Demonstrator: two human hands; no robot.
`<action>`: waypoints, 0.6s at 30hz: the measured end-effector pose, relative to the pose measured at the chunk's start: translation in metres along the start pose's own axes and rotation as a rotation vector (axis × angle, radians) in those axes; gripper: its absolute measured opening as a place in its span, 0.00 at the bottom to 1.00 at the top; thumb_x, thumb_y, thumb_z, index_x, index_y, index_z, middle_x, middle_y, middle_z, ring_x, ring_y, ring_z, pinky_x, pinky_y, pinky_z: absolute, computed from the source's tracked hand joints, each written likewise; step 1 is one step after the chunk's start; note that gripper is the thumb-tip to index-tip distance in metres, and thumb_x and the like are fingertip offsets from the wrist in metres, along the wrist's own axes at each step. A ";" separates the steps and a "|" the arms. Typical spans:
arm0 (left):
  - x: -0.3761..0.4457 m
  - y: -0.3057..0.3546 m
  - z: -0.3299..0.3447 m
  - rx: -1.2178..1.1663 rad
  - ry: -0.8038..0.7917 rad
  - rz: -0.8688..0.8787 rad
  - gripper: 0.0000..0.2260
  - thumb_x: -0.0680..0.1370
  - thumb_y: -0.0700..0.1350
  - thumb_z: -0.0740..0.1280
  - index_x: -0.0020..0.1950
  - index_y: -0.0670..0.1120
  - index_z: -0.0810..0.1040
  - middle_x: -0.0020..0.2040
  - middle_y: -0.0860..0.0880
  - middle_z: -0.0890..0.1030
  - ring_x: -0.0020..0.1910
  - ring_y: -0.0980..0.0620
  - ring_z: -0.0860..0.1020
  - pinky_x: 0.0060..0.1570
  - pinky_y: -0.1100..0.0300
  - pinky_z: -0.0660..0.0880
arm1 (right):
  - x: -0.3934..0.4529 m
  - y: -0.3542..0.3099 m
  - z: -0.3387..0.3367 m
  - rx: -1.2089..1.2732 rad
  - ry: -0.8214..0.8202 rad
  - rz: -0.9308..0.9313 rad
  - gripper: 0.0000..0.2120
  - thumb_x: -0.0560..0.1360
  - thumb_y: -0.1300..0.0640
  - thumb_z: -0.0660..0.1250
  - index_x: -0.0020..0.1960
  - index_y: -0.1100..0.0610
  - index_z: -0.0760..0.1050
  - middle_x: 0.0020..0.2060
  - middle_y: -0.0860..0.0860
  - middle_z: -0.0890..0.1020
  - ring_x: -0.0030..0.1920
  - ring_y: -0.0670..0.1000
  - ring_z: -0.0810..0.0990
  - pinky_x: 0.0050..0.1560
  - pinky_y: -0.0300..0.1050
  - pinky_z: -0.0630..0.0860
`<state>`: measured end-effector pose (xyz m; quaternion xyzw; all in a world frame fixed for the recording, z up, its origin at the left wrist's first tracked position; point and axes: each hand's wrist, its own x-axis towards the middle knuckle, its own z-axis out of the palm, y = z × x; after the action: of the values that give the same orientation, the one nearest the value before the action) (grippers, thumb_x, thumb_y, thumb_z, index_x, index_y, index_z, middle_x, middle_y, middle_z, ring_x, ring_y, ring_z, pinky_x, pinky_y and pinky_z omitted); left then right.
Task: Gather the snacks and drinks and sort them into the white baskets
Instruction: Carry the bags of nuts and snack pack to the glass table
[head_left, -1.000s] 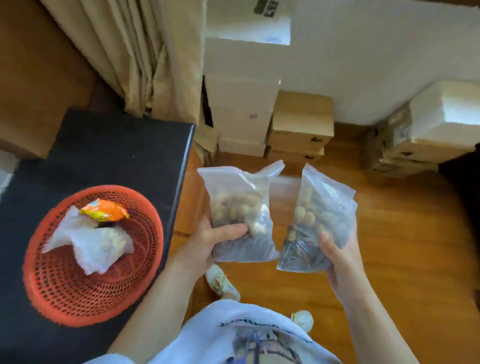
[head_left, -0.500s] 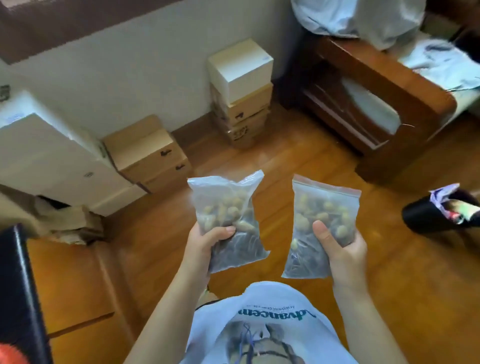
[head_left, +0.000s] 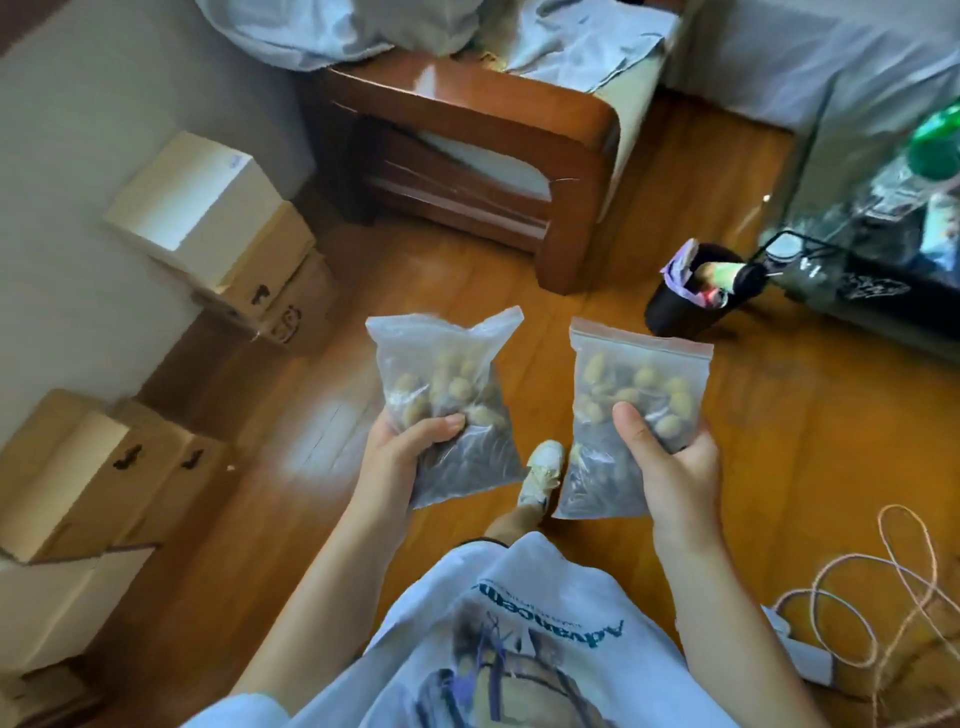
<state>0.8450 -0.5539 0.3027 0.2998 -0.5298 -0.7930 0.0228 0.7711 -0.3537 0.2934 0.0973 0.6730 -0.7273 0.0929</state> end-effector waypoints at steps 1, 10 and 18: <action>0.018 0.002 0.015 0.011 -0.034 -0.014 0.14 0.64 0.38 0.68 0.49 0.46 0.78 0.38 0.47 0.84 0.35 0.49 0.83 0.33 0.58 0.79 | 0.016 -0.004 -0.007 -0.012 0.027 -0.007 0.19 0.61 0.48 0.73 0.50 0.50 0.77 0.44 0.43 0.84 0.49 0.43 0.83 0.45 0.34 0.79; 0.163 0.026 0.148 0.124 -0.269 -0.145 0.14 0.64 0.39 0.69 0.49 0.47 0.78 0.39 0.48 0.84 0.36 0.50 0.84 0.32 0.59 0.78 | 0.148 -0.046 -0.070 -0.036 0.246 -0.013 0.17 0.65 0.49 0.73 0.53 0.48 0.76 0.45 0.41 0.84 0.49 0.41 0.82 0.42 0.31 0.77; 0.228 0.023 0.251 0.279 -0.435 -0.257 0.19 0.61 0.44 0.72 0.51 0.46 0.79 0.43 0.47 0.84 0.41 0.48 0.83 0.37 0.57 0.79 | 0.212 -0.052 -0.135 0.054 0.475 0.000 0.15 0.68 0.54 0.73 0.54 0.52 0.77 0.44 0.41 0.84 0.48 0.40 0.82 0.41 0.29 0.75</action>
<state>0.5263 -0.4373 0.2839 0.1876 -0.5838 -0.7546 -0.2336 0.5555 -0.2156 0.2769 0.2681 0.6561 -0.7019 -0.0705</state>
